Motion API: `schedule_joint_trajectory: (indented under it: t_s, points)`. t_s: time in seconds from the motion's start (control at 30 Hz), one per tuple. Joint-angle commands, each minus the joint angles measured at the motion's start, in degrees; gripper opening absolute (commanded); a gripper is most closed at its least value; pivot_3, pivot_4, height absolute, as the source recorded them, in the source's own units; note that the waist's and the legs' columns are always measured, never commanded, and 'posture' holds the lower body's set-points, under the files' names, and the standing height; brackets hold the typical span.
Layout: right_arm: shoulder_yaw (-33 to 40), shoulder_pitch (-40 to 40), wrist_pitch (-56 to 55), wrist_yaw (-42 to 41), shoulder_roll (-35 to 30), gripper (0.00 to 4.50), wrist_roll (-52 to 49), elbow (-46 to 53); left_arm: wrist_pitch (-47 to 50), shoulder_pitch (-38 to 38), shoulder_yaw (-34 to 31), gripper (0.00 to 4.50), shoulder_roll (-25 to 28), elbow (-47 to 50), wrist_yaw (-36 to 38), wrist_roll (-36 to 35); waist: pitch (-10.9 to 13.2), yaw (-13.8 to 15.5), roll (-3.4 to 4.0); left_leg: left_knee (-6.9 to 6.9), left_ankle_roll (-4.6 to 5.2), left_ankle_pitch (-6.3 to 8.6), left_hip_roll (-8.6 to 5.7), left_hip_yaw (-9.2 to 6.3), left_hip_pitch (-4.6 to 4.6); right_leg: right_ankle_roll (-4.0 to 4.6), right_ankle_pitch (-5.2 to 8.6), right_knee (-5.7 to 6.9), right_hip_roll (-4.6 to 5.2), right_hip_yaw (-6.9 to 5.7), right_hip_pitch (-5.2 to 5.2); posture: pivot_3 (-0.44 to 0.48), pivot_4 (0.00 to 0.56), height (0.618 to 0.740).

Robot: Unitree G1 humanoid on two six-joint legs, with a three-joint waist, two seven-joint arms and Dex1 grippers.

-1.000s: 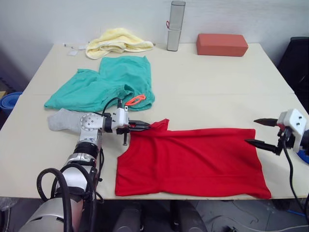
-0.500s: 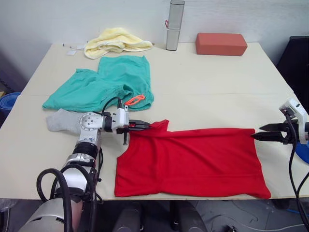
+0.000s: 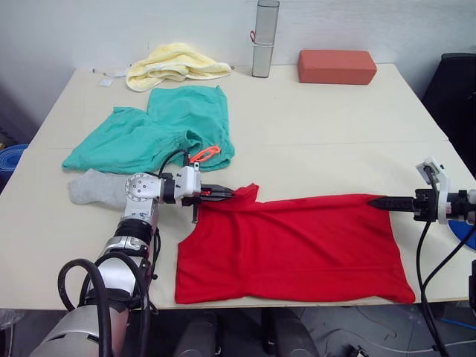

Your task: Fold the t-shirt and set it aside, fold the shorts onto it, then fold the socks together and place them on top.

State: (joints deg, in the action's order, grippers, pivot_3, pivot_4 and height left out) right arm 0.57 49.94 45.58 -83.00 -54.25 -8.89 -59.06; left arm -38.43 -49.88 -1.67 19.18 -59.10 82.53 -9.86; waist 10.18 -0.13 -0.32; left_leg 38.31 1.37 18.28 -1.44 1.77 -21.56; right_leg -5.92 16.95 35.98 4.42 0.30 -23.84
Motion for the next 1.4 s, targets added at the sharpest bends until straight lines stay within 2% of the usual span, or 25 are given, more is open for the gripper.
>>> schedule_joint_trajectory:
  t_s: [0.03, 0.2, 0.3, 0.47, 0.67, 1.0, 1.17, 1.4]
  points:
    - [2.22, 0.64, 1.83, 0.29, 0.58, 4.5, -2.06, 0.71, 0.21, -0.73, -0.22, 0.03, 0.33, 1.62, -0.38, -0.89, 0.0, 0.01, 0.0, 0.0, 0.0, 0.0, 0.0, 0.0, 0.0, 0.0, 0.0, 0.0, 0.0, 0.0, 0.0, 0.0, 0.15, 0.74]
    - [3.81, 0.44, 0.69, 1.31, 1.0, 4.5, -3.24, 0.89, 0.27, -0.82, -0.28, 0.03, 0.42, 1.46, -0.49, -0.83, 0.0, 0.02, 0.0, -0.01, 0.0, 0.0, 0.0, 0.0, -0.01, 0.0, 0.0, 0.01, 0.0, 0.0, -0.01, 0.0, 0.15, 0.74]
    - [5.43, 0.09, -1.54, 2.87, 1.02, 3.92, -3.95, 0.95, 0.35, -0.69, -0.3, 0.0, 0.39, 1.61, -0.46, -0.92, 0.0, 0.02, 0.0, -0.01, 0.01, 0.0, 0.0, 0.01, -0.01, 0.0, 0.0, 0.01, 0.0, 0.0, -0.01, 0.0, 0.15, 0.74]
    - [8.12, -0.68, -2.97, 4.23, 1.08, 2.18, -5.65, 1.4, 0.63, -0.53, -0.32, 0.0, 0.35, 1.74, -0.23, -1.09, 0.0, 0.02, 0.0, -0.02, 0.01, 0.01, 0.0, 0.02, -0.01, -0.01, 0.0, 0.01, 0.0, 0.0, -0.01, 0.0, 0.15, 0.74]
    - [10.54, -4.32, -10.65, 5.56, 1.55, 0.04, -6.37, 3.21, 0.99, -0.45, -0.28, 0.0, 0.48, 1.89, 0.13, -1.11, 0.0, 0.04, 0.0, -0.02, 0.03, 0.01, 0.0, 0.04, -0.01, -0.03, -0.02, 0.01, 0.0, 0.01, 0.0, 0.0, 0.15, 0.74]
    - [18.8, -13.9, -42.44, 8.74, 2.08, 0.04, -9.04, 8.98, 0.81, 0.38, -0.66, 0.0, 1.62, 2.74, 0.38, -1.61, 0.0, 0.01, 0.0, -0.03, 0.05, 0.01, 0.0, 0.1, 0.0, -0.07, -0.04, 0.02, -0.06, 0.03, 0.01, 0.0, 0.15, 0.74]
    - [19.4, -22.08, -57.67, 5.8, 1.81, 0.04, -8.38, 12.86, -0.01, 1.09, -0.94, 0.0, 2.2, 3.84, -0.13, -2.31, 0.0, 0.13, -0.01, -0.04, 0.07, 0.02, 0.03, 0.11, 0.0, -0.09, -0.05, 0.02, -0.07, 0.04, 0.04, 0.0, 0.15, 0.74]
    - [18.99, -29.52, -76.29, 6.58, 2.24, 0.04, -7.13, 12.21, -3.36, 2.93, -1.18, 0.0, 3.48, 4.58, -0.77, -2.52, 0.0, -0.05, -0.01, -0.02, 0.16, 0.04, 0.02, 0.17, 0.11, -0.15, -0.08, -0.03, -0.05, 0.1, 0.16, 0.0, 0.15, 0.74]
